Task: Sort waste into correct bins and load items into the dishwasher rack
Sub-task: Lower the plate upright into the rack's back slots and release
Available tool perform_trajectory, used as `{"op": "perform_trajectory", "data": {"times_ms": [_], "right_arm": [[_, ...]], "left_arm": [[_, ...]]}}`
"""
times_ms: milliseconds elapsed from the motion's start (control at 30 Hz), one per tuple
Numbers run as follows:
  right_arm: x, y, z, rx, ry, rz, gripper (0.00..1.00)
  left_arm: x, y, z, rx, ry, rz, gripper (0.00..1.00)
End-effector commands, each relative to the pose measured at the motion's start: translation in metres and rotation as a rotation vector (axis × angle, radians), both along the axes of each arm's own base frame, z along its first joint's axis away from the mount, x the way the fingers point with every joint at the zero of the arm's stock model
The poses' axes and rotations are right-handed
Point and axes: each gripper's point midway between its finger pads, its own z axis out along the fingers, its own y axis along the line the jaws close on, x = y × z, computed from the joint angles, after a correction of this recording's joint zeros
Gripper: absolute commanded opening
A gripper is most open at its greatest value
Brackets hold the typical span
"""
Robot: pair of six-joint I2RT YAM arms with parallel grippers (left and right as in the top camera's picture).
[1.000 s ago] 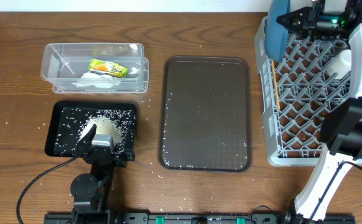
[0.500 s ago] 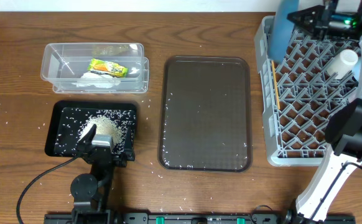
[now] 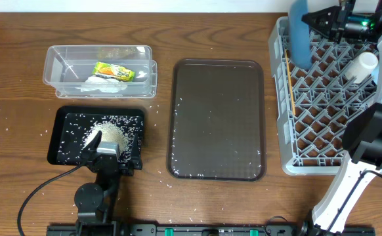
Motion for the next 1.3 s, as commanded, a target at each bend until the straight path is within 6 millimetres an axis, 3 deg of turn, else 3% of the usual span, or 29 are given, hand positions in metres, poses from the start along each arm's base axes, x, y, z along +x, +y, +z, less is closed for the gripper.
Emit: {"op": "perform_trajectory", "data": {"times_ms": [0,100,267,467,833,1267], "right_arm": [[0.003,-0.002,-0.014,-0.013,0.038,-0.010,0.04],[0.001,0.002,-0.004,0.037,0.004,0.017,0.02],[-0.005,0.006,0.032,0.202,-0.084,0.104,0.02],[0.003,0.006,0.041,0.221,-0.071,0.112,0.01],[0.008,0.000,0.028,0.178,-0.025,0.055,0.01],[0.014,-0.014,-0.007,0.112,0.069,-0.034,0.03]], "left_arm": [[-0.001,-0.001,-0.015,0.012,0.041,-0.007,0.95],[-0.001,-0.001,-0.015,0.012,0.041,-0.007,0.95],[-0.001,-0.001,-0.015,0.012,0.041,-0.007,0.95],[-0.001,-0.001,-0.015,0.012,0.041,-0.007,0.95],[-0.001,-0.001,-0.015,0.012,0.041,-0.007,0.95],[-0.001,-0.001,-0.015,0.012,0.041,-0.007,0.95]]}}
